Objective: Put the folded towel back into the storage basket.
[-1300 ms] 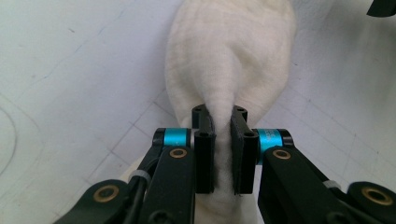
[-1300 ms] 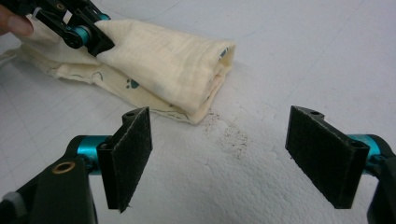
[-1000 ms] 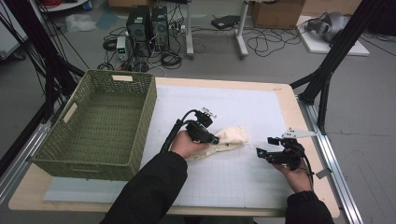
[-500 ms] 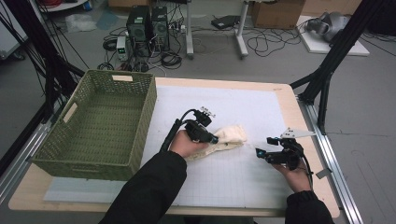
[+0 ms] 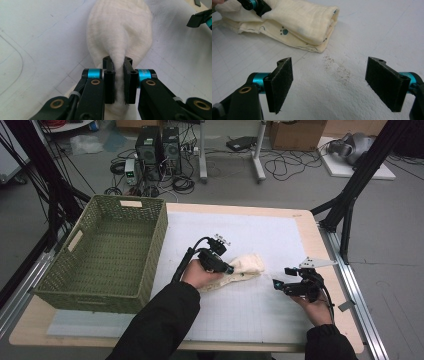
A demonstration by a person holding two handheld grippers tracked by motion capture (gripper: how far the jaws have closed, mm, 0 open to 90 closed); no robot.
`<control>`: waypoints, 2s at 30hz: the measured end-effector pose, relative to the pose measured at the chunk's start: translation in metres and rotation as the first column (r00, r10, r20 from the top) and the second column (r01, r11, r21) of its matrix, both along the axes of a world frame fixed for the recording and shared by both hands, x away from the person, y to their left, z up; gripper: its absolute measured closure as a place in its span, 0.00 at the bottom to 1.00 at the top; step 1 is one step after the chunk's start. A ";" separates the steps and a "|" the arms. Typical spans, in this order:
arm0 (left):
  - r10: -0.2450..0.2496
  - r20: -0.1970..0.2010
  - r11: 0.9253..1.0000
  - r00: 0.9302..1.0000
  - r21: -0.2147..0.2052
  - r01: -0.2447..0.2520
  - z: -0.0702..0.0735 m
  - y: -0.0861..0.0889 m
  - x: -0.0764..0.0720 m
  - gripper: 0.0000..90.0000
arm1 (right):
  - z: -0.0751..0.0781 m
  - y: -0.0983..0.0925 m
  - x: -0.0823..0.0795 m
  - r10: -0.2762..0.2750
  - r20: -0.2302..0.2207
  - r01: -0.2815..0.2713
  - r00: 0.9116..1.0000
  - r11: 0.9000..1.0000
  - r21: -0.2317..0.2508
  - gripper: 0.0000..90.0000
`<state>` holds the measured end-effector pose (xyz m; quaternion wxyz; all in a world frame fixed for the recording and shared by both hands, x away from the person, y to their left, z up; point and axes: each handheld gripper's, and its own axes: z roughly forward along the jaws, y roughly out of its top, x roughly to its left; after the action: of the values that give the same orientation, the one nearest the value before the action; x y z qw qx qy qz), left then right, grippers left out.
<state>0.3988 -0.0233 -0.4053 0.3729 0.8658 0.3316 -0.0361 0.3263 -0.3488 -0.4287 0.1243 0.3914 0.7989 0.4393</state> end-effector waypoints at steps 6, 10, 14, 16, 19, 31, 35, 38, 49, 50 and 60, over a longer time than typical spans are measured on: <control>0.021 -0.020 0.999 1.000 -0.046 -0.022 0.003 0.006 0.002 0.91 | -0.001 0.000 0.001 0.002 0.002 -0.002 1.000 1.000 0.004 0.22; 0.051 -0.053 0.991 0.997 -0.122 -0.057 0.006 0.014 0.006 0.91 | 0.000 0.001 0.000 0.001 -0.005 -0.001 1.000 1.000 0.009 0.22; 0.091 -0.085 0.974 0.992 -0.201 -0.106 0.011 0.028 0.010 0.91 | 0.000 0.000 0.001 0.002 0.003 -0.002 1.000 1.000 0.010 0.21; 0.116 -0.097 0.964 0.988 -0.227 -0.136 0.014 0.034 0.011 0.91 | -0.001 0.001 0.001 0.001 0.003 -0.001 1.000 1.000 0.009 0.20; 0.163 -0.112 0.944 0.980 -0.271 -0.188 0.018 0.045 0.013 0.91 | 0.000 0.001 0.000 0.000 -0.002 0.000 1.000 1.000 0.010 0.20; 0.376 -0.110 0.846 0.920 -0.364 -0.389 0.038 0.085 0.010 0.91 | -0.001 0.001 0.002 0.005 0.006 -0.005 1.000 1.000 0.006 0.19; 0.419 -0.117 0.812 0.900 -0.395 -0.429 0.044 0.099 0.007 0.91 | -0.002 0.002 0.003 0.008 0.007 -0.008 1.000 1.000 0.002 0.19; 0.446 -0.117 0.785 0.888 -0.425 -0.450 0.051 0.105 0.004 0.91 | -0.002 0.002 0.003 0.008 -0.001 -0.008 1.000 1.000 0.002 0.19; 0.538 -0.098 0.712 0.837 -0.480 -0.513 0.070 0.105 -0.013 0.91 | -0.004 0.004 0.005 0.016 -0.005 -0.016 1.000 1.000 -0.007 0.19; 0.547 -0.092 0.708 0.832 -0.480 -0.518 0.072 0.105 -0.016 0.91 | -0.005 0.004 0.005 0.019 -0.002 -0.019 1.000 1.000 -0.009 0.19; 0.632 -0.012 0.705 0.775 -0.405 -0.581 0.080 0.119 -0.030 0.91 | -0.007 0.007 0.008 0.030 -0.005 -0.030 1.000 0.999 -0.015 0.19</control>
<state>0.3690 0.0961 -0.3256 0.5474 0.6172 0.5596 0.0796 0.3338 -0.3417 -0.4355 0.1186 0.3796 0.8083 0.4342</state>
